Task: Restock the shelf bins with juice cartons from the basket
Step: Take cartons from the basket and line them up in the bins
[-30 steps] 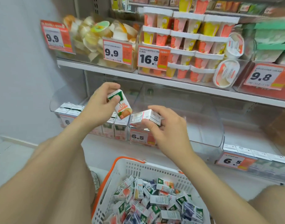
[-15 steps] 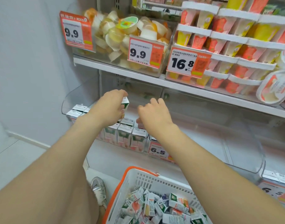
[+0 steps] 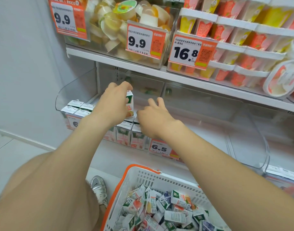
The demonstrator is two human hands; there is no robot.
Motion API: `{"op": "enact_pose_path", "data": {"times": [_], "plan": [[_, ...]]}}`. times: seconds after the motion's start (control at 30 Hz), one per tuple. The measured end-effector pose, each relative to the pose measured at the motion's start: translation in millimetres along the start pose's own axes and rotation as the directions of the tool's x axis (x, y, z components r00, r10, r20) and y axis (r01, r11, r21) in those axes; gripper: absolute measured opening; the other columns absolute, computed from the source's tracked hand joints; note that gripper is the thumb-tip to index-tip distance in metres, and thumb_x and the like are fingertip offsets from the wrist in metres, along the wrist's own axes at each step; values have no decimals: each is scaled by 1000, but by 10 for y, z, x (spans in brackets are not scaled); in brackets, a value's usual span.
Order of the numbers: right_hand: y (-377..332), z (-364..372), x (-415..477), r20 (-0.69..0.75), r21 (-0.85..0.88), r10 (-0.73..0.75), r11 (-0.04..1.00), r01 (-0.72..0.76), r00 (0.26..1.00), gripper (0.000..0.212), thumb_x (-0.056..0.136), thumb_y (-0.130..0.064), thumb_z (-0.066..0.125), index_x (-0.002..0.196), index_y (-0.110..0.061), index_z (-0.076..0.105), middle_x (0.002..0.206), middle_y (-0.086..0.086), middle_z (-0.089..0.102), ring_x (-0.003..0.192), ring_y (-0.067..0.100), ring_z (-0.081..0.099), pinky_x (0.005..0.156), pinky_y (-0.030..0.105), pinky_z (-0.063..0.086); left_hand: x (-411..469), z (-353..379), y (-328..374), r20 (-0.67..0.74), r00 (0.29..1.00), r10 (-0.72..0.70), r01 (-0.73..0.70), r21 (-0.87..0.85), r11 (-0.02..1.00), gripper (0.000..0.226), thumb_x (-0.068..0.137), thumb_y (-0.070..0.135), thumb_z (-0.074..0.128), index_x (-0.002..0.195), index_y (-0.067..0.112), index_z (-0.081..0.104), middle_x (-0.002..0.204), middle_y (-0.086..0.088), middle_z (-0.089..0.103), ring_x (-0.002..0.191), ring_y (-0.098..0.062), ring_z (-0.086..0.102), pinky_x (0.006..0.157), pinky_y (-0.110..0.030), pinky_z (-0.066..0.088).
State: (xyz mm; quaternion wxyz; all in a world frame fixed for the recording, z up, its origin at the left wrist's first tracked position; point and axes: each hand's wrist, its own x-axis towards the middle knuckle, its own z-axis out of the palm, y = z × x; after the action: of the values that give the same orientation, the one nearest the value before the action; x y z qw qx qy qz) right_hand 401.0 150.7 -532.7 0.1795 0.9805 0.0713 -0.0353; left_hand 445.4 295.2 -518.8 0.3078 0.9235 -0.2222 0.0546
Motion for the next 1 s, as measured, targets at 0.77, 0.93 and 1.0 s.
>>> {"op": "enact_pose_path", "data": {"times": [0.77,0.93,1.0], "plan": [[1422,625,-1428,-91,762,404,617,-198,910,34,92,-35,76,118,-34,56,104,-8,68,108,25,57,73,28,46,-299,837,952,179,916,359,-364,-6,931,32,110,22,46,142,21,54,141,1,52,126,-20,54,106,-40,45],[1544,691,-1456,2,726,446,615,-308,895,33,98,-30,70,128,-25,57,115,2,68,104,24,57,74,33,44,-382,1051,925,508,804,310,-425,125,897,47,104,23,49,151,29,45,154,2,46,140,-25,42,115,-46,37],[1573,683,-1474,16,722,456,611,-326,890,32,98,-25,70,127,-25,56,114,5,66,101,24,55,71,33,43,-390,1107,922,555,783,282,-437,168,884,47,106,28,47,152,33,42,152,2,48,138,-28,45,113,-50,38]]}}
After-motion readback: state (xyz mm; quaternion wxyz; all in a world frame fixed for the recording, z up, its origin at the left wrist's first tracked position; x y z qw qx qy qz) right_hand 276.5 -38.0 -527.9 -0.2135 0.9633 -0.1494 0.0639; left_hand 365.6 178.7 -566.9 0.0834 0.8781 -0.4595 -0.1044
